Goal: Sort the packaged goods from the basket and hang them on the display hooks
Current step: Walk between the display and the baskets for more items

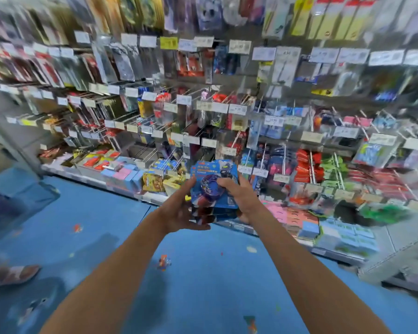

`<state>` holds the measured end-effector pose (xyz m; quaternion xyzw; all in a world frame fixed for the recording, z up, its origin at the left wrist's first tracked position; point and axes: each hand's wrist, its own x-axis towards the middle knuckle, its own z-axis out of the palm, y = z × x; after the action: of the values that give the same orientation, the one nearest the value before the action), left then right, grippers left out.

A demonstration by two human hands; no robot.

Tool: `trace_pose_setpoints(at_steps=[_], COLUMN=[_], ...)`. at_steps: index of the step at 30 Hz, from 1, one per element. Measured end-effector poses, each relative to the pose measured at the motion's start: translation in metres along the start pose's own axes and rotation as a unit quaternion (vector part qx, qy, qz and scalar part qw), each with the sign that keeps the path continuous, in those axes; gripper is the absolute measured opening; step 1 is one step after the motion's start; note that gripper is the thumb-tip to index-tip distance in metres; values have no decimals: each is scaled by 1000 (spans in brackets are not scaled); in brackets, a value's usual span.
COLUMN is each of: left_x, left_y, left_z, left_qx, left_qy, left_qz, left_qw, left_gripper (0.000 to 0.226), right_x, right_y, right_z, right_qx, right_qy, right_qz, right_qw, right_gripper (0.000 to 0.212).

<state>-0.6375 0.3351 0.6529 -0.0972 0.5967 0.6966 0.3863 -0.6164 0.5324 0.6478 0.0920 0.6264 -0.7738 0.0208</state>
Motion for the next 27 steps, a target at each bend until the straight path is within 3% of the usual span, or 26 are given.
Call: trace_pose_setpoints(at_steps=[3,5,7,11,13,17,21,23,27], left_x=[20,33,39,58,62,70,88,98,126], left_y=[35,56,80,132,163,225,267,280,300], left_z=[9,11,9,-17,-35,-69,-85,-84,-84], left_qx=[-8,-27,-34,21,77,146,141,139,132], left_qy=[-35,-33,-20,-41,-70,-103,-117,-127,-176], left_qz=[39,59,77,88,100,113,143,153,136], left_qw=[999,997,996,995,990,977,973,970,966], left_gripper=[59,57,54,89,90,82,79,67,63], right_x=[25,38,51,91,116,158,189,200,223], right_y=[-30,-48,-66,-90,-97,-118,-135,-140,-151], right_z=[-10,-6,6,40,57,87,107,109,105], right_qx=[-7,-35,-43,-45,-48,-23,-13,-18,-30], right_qy=[24,19,19,27,61,77,107,103,106], right_qz=[-28,-45,-69,-110,-114,-149,-164,-161,-162], right_qw=[999,998,997,993,990,986,981,981,981], right_gripper=[30,49,51,76,108,75,96,74,54])
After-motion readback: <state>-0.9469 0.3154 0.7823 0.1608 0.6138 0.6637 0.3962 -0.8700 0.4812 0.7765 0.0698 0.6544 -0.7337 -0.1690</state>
